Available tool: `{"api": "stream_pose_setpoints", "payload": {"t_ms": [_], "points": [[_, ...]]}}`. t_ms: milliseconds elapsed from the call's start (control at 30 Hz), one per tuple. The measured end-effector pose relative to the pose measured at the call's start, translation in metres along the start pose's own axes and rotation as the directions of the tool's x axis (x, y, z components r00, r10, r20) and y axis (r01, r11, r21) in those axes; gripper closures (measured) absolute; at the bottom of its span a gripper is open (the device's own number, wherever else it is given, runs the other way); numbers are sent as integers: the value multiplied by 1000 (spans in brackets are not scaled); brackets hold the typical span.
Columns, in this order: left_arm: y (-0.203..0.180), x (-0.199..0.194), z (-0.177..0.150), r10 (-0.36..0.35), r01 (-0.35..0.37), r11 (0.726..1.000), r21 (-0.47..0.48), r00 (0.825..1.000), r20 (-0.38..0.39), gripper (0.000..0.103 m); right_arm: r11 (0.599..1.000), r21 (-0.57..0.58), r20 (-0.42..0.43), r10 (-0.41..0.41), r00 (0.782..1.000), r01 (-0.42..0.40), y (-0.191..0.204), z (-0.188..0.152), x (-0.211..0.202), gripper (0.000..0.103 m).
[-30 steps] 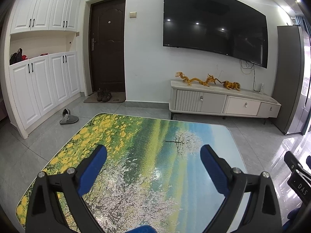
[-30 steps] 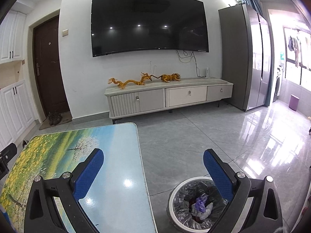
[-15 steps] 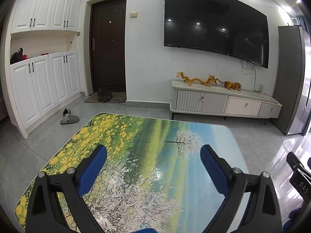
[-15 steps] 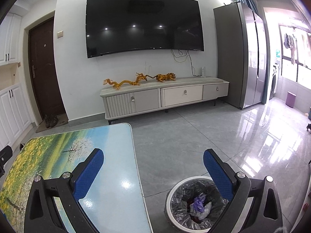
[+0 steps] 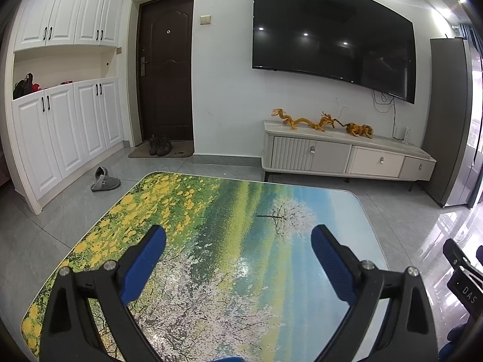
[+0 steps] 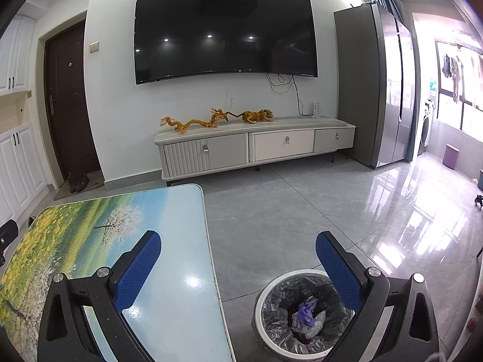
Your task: Collect trash
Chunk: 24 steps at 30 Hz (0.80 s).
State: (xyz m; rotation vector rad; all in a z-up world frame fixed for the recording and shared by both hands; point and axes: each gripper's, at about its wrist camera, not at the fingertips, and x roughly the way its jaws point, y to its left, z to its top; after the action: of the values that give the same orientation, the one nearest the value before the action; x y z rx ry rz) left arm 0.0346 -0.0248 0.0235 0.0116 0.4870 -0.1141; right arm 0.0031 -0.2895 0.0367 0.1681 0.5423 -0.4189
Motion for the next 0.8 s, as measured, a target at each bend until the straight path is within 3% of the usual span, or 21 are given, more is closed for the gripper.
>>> {"api": "stream_pose_setpoints", "payload": {"t_ms": [800], "points": [[-16, -1, -8, -32, 33, 998, 48, 999, -21, 6, 999, 25, 3, -33, 999, 33, -13, -2, 1, 0]]}}
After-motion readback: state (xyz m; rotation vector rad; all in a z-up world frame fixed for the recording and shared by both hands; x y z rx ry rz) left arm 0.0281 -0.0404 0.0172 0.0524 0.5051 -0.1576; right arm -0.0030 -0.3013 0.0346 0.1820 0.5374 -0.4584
